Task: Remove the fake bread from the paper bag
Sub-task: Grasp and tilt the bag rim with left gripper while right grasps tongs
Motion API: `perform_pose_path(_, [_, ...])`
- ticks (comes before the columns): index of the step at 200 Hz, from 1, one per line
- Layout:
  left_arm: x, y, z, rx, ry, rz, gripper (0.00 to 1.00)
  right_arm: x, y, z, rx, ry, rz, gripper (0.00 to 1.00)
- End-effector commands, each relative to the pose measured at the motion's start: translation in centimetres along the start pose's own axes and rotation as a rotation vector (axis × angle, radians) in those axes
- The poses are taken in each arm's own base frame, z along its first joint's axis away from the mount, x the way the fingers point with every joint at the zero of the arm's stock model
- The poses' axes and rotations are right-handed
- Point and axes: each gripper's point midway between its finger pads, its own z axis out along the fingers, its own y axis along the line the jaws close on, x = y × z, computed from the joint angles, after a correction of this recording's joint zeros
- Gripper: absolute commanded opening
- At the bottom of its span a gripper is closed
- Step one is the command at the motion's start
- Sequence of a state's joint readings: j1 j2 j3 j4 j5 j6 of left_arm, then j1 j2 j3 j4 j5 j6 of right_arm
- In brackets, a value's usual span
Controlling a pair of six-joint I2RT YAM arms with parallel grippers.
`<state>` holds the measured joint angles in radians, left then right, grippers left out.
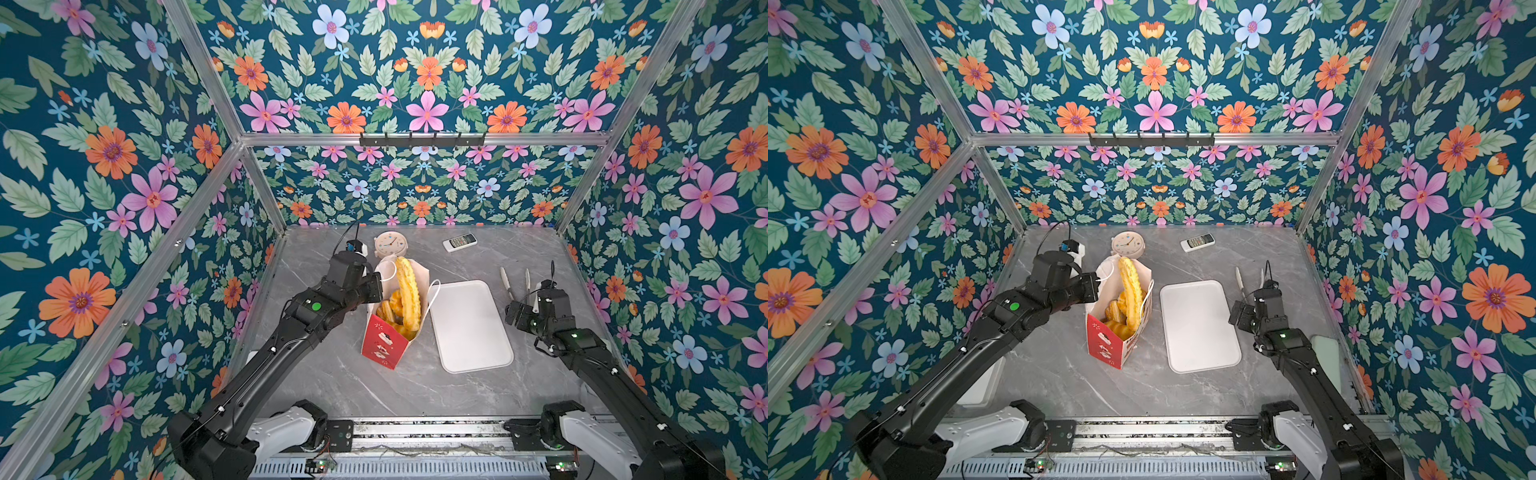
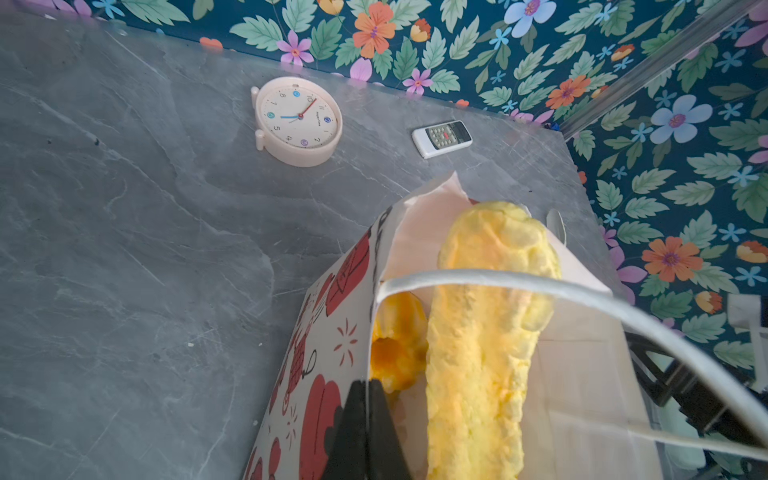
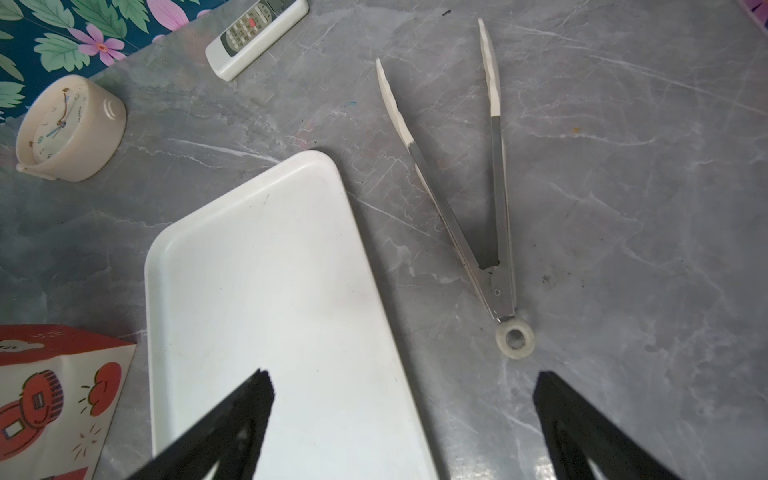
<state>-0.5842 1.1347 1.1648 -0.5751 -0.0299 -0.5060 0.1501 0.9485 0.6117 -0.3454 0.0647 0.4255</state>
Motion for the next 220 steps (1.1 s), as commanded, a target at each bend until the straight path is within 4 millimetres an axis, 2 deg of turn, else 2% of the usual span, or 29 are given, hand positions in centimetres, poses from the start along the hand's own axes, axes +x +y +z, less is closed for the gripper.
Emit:
perform_pose_path(1, [-2.8, 0.7, -0.9, -0.070, -0.102, 0.037, 0.00, -1.0, -0.3, -0.5, 0.038, -0.017, -0.020, 0.99])
perform_pose_path(31, [-5.3, 1.9, -2.0, -0.192, -0.152, 0.120, 0.00, -1.9, -0.8, -0.6, 0.095, -0.002, -0.056, 0.99])
perform_pose_path(46, [-5.9, 2.3, -1.8, -0.231, -0.168, 0.152, 0.00, -2.1, -1.4, -0.2, 0.153, 0.034, -0.082, 0.99])
perform_pose_path(68, [-5.8, 2.6, -0.3, -0.258, -0.169, 0.179, 0.00, -1.8, -2.6, 1.1, 0.224, 0.119, -0.096, 0.99])
perform_pose_path(119, [-5.6, 4.0, 2.8, -0.346, -0.189, 0.211, 0.00, -1.7, -4.6, 5.0, 0.221, 0.273, -0.057, 0.99])
perform_pose_path(157, [-5.6, 3.1, 4.2, -0.296, -0.204, 0.204, 0.00, -0.9, -4.7, 7.6, 0.209, 0.363, -0.094, 0.99])
perform_pose_path(192, [-5.3, 2.0, 4.8, -0.220, -0.202, 0.186, 0.00, -0.9, -5.6, 9.7, 0.259, 0.417, -0.155, 0.99])
perform_pose_path(195, [-5.2, 1.9, 4.9, -0.214, -0.201, 0.184, 0.00, -0.3, -6.1, 10.3, 0.276, 0.444, -0.158, 0.99])
perform_pose_path(204, [-5.1, 1.7, 5.0, -0.199, -0.202, 0.175, 0.00, -0.3, -6.4, 10.9, 0.295, 0.463, -0.167, 0.99])
perform_pose_path(220, [-4.6, 1.5, 5.1, -0.173, -0.196, 0.163, 0.00, -0.2, -6.3, 11.8, 0.290, 0.483, -0.177, 0.99])
